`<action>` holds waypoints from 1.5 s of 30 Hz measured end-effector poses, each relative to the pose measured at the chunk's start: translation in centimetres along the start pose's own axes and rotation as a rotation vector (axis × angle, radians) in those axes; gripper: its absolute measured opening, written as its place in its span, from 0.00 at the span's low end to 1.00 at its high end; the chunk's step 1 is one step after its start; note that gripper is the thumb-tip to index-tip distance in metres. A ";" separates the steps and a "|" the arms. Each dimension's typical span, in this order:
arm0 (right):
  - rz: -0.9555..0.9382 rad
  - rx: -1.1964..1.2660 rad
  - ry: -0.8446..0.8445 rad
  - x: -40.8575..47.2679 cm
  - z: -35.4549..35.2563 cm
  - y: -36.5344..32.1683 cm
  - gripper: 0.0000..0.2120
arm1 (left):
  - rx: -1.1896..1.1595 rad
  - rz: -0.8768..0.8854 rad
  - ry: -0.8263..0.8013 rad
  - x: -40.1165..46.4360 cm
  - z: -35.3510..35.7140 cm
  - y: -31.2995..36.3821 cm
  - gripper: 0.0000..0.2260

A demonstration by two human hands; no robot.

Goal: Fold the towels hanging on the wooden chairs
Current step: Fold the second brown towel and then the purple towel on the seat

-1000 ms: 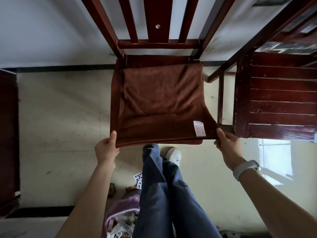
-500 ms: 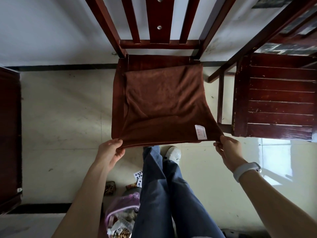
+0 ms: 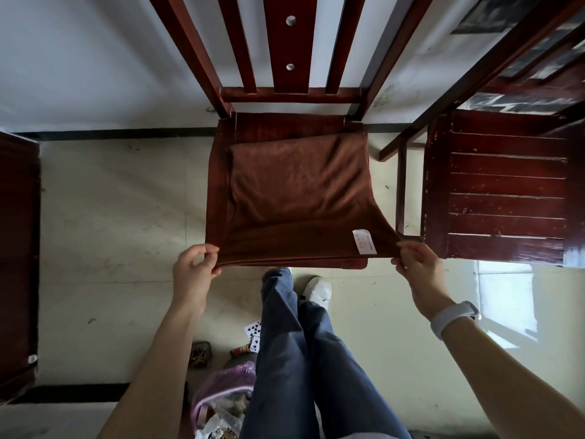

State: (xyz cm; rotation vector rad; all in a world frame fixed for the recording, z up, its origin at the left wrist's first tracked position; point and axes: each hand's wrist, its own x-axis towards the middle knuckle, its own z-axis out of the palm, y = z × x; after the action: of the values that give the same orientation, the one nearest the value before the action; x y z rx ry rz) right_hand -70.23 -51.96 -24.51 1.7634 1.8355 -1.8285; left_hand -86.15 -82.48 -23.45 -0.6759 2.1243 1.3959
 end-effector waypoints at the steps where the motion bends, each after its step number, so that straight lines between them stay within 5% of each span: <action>1: -0.020 0.006 -0.024 -0.1 -0.1 -0.7 0.11 | 0.023 0.083 -0.009 -0.2 -0.1 0.6 0.13; 8: -0.324 -0.299 -0.093 -1.4 -1.5 -7.6 0.12 | -0.169 0.227 -0.138 -1.7 -0.9 7.8 0.13; 12: -0.642 -0.483 0.003 -2.6 -2.8 -12.2 0.07 | 0.184 0.323 -0.205 -3.1 -2.0 11.8 0.11; 16: -0.870 -0.637 0.082 -3.8 -4.7 -16.4 0.05 | 0.538 0.603 -0.062 -4.7 -2.7 15.5 0.11; 25: -1.195 -0.713 0.139 -7.5 -8.0 -23.5 0.04 | 0.637 0.943 0.277 -8.1 -3.8 22.6 0.06; 28: -1.266 -0.711 0.059 -8.5 -8.7 -24.3 0.05 | 0.703 1.046 0.309 -8.9 -4.3 23.7 0.06; 32: -1.280 -0.806 -0.038 -9.2 -9.2 -23.3 0.08 | 0.692 0.950 0.166 -9.5 -5.0 22.8 0.06; 42: -1.247 -0.737 0.141 -10.5 -8.7 -22.4 0.04 | 0.630 0.972 0.154 -10.7 -6.5 20.8 0.05; 45: -1.120 -0.719 -0.012 -10.3 -8.9 -21.2 0.04 | 0.691 0.907 0.004 -10.9 -7.1 20.0 0.05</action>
State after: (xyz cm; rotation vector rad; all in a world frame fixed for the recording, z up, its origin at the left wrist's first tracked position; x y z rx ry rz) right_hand -74.73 -45.91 -0.47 0.4533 3.2034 -0.9088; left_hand -91.93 -80.71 -0.32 0.6247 2.8034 0.8561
